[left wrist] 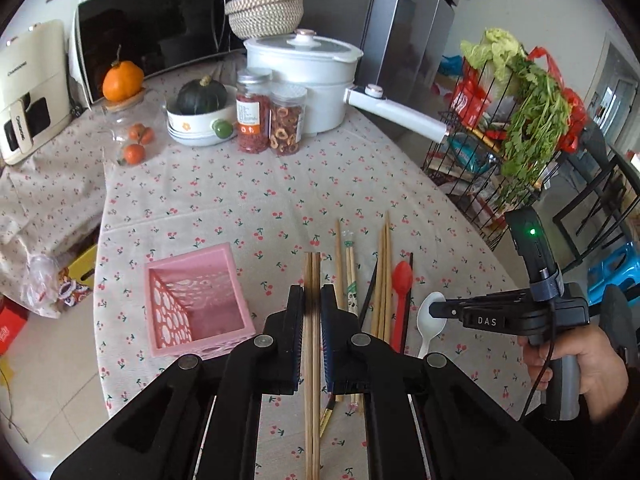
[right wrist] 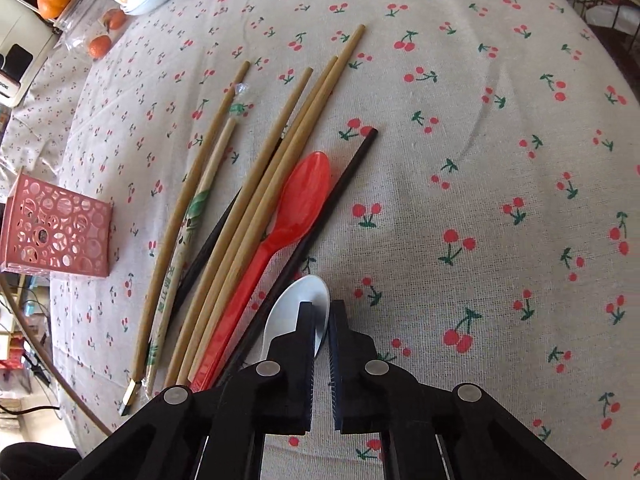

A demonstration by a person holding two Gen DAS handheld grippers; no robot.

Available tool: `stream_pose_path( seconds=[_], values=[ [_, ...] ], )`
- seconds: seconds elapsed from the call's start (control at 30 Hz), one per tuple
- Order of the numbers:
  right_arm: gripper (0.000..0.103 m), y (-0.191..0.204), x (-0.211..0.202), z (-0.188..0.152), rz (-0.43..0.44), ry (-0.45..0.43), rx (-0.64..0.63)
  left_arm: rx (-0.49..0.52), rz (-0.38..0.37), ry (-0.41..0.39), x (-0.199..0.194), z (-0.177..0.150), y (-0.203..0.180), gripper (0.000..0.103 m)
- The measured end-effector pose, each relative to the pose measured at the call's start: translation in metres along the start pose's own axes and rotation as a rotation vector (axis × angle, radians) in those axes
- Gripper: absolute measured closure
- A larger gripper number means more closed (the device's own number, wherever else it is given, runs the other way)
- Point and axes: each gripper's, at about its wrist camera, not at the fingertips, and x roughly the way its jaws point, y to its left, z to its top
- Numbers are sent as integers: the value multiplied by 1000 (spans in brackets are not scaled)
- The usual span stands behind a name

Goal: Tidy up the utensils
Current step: 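Lift the bamboo chopsticks into the pink basket and open the left tool, then carry the white spoon into the pink basket and open the right tool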

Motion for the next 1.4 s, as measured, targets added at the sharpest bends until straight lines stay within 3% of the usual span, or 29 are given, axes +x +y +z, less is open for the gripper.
stream_pose_path(
  seconds=[0.2, 0.43, 0.6, 0.73, 0.9, 1.23, 1.3, 1.33, 1.37, 1.4],
  values=[
    [99, 30, -47, -17, -47, -169, -93, -78, -79, -198, -66, 1, 26, 95],
    [99, 77, -106, -38, -57, -428, -206, -82, -25, -508, -138, 15, 40, 95],
    [99, 99, -116, -35, -57, -512, -218, -64, 46, -616, -158, 23, 49, 95],
    [99, 107, -116, -32, -59, -534, -215, -67, 92, -586, -143, 28, 59, 95],
    [99, 112, -115, -27, -67, -552, -211, -52, 149, -464, -95, 33, 72, 95],
    [99, 131, -115, -28, -71, -600, -248, -67, 142, -302, -29, 36, 86, 93],
    [99, 134, -115, -28, -65, -609, -251, -92, 140, -272, -25, 35, 88, 88],
    [99, 136, -115, -28, -58, -613, -252, -107, 135, -260, -25, 35, 91, 76],
    [99, 137, -115, -28, -52, -617, -253, -122, 129, -254, -26, 33, 92, 56],
    [99, 139, -116, -28, -48, -622, -256, -136, 124, -253, -28, 31, 94, 46]
  ],
)
